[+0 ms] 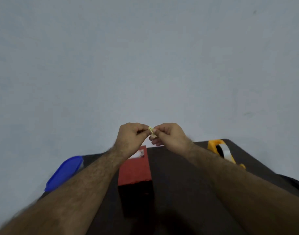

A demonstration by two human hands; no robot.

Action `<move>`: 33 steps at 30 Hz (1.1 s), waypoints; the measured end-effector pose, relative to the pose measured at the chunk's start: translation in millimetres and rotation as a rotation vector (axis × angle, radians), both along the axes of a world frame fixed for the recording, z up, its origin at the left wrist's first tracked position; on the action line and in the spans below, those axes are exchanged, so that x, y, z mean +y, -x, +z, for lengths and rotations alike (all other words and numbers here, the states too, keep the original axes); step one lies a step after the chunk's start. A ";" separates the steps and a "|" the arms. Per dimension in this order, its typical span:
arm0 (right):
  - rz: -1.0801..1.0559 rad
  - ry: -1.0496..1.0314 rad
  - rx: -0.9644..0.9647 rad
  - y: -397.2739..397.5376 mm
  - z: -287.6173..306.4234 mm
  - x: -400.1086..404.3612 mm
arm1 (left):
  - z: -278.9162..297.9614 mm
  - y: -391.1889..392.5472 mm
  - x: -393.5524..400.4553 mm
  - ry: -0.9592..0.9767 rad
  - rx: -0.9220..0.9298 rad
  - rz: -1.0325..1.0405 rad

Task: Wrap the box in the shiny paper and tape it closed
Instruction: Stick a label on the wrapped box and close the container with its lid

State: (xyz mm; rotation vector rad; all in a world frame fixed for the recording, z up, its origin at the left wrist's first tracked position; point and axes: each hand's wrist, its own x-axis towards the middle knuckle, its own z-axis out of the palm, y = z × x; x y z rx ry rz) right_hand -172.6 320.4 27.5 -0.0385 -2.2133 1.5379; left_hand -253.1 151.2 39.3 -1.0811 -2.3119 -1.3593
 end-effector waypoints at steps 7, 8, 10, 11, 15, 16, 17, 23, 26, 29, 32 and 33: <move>-0.162 -0.067 0.085 10.1 101.2 -2.8 | 118.8 11.3 19.7 -0.160 -0.440 0.002; -0.170 -0.069 0.089 8.0 118.4 -2.3 | 134.5 12.1 18.0 -0.169 -0.484 -0.032; -0.194 -0.008 0.077 1.9 153.6 -2.8 | 168.6 11.7 14.3 -0.186 -0.573 -0.109; -0.195 0.016 0.069 -2.8 167.4 -4.0 | 182.7 8.8 12.8 -0.193 -0.613 -0.146; -0.278 0.060 0.069 -15.0 210.9 -0.3 | 229.1 -1.2 17.1 -0.209 -0.753 -0.234; -0.298 0.081 0.070 -18.4 218.0 0.8 | 236.8 -4.6 20.0 -0.226 -0.772 -0.247; -0.311 0.112 0.067 -22.9 226.0 2.0 | 245.3 -8.4 23.4 -0.237 -0.780 -0.249; -0.308 0.307 0.097 -45.7 253.8 18.0 | 275.4 -27.5 48.4 -0.282 -0.802 -0.288; -0.197 0.384 0.078 -61.2 258.3 37.2 | 280.4 -42.4 69.1 -0.297 -0.750 -0.192; -0.122 0.325 0.047 -75.2 254.9 57.5 | 272.9 -58.0 87.5 -0.297 -0.724 -0.109; -0.131 0.205 0.032 -103.2 239.5 87.2 | 252.5 -90.8 114.5 -0.273 -0.746 -0.079; -0.129 0.193 0.026 -118.0 231.1 103.6 | 244.4 -107.3 128.2 -0.273 -0.769 -0.081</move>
